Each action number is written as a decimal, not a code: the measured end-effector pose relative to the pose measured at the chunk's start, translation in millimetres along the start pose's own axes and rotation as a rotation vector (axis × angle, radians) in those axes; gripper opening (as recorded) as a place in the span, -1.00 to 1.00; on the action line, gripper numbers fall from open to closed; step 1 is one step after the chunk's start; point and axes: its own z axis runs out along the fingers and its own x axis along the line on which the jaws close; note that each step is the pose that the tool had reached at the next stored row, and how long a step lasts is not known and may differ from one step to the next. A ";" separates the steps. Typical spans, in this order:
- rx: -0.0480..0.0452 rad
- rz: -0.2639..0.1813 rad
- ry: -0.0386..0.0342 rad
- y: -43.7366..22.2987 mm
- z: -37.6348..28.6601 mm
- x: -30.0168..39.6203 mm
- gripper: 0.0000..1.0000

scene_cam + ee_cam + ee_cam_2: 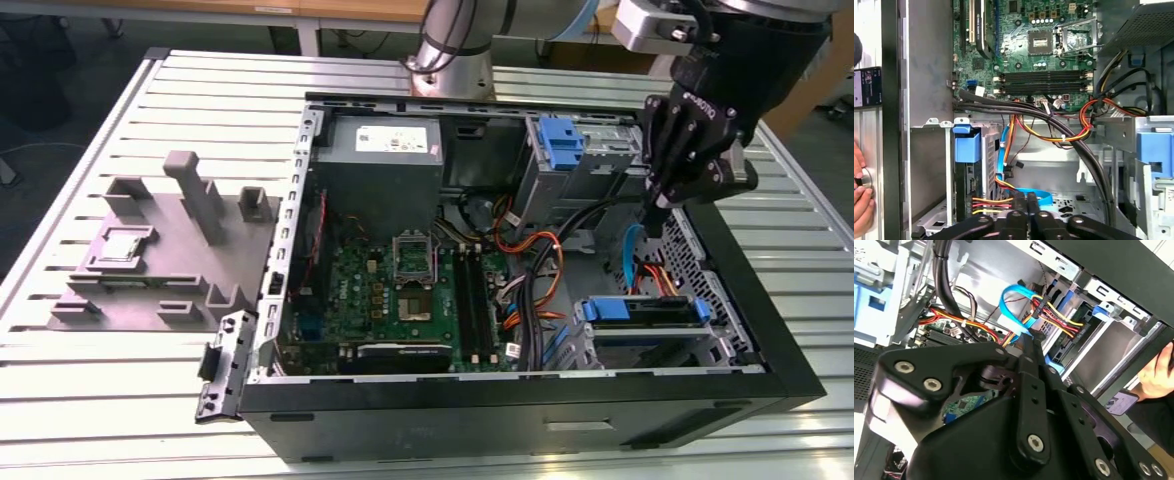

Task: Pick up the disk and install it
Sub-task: 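Insert the second disk wire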

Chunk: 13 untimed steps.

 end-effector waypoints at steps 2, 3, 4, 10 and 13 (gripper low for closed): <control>0.0003 0.000 0.0092 -0.1 1.7 -0.3 -0.79; 0.0005 0.000 0.0145 -0.2 2.5 -0.4 -0.79; 0.0008 0.000 0.0203 -0.2 3.2 -0.5 -0.79; 0.0018 0.000 0.0494 -0.6 8.0 -1.2 -0.52; 0.0024 0.000 0.0662 -0.9 10.5 -1.6 -0.52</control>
